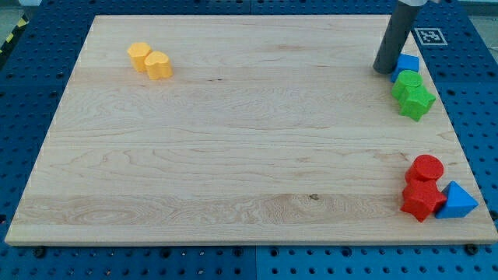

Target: Place yellow blocks left of green blocks

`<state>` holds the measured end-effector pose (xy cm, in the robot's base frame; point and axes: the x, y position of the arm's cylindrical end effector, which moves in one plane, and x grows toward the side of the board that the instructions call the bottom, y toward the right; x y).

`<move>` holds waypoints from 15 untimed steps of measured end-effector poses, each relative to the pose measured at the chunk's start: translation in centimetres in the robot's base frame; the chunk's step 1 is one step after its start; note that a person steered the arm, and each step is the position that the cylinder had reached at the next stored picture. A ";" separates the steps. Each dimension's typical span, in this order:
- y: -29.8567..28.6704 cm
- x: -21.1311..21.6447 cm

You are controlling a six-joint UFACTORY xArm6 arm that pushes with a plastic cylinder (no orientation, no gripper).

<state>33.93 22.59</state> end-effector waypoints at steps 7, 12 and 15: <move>-46.5 -7.4; -26.4 4.0; -32.7 6.0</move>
<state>39.95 -10.08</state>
